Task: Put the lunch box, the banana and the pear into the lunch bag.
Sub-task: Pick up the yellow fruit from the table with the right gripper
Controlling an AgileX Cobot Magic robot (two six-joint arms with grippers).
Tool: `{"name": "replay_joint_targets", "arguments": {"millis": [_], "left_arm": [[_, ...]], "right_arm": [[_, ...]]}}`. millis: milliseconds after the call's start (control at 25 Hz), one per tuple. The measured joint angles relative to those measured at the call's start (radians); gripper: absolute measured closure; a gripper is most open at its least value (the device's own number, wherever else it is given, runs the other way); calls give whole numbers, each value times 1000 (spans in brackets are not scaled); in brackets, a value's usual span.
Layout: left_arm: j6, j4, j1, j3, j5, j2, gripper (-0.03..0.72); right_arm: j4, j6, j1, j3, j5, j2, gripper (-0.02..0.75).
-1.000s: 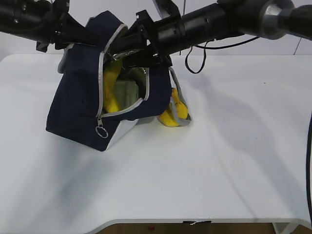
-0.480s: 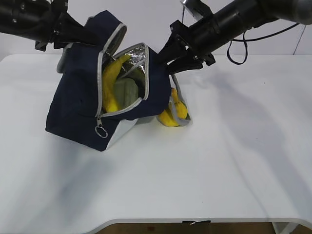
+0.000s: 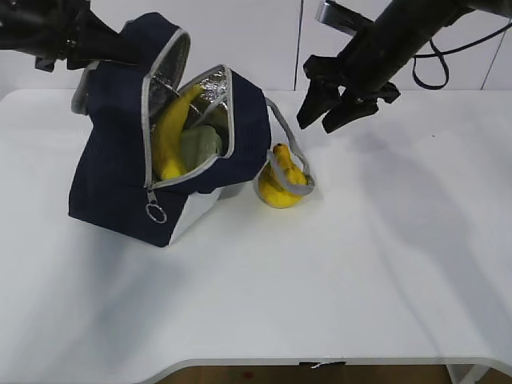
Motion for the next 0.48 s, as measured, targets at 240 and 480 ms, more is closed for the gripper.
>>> {"name": "replay_joint_targets", "arguments": {"millis": [240,480], "left_arm": [[2,9,22,0,1,-17,696],[4,27,22,0,2,-31,696]], "right_arm": [[-90,15,0,0,8,0,321],[-136,18,-1,0,10,-4,321]]}}
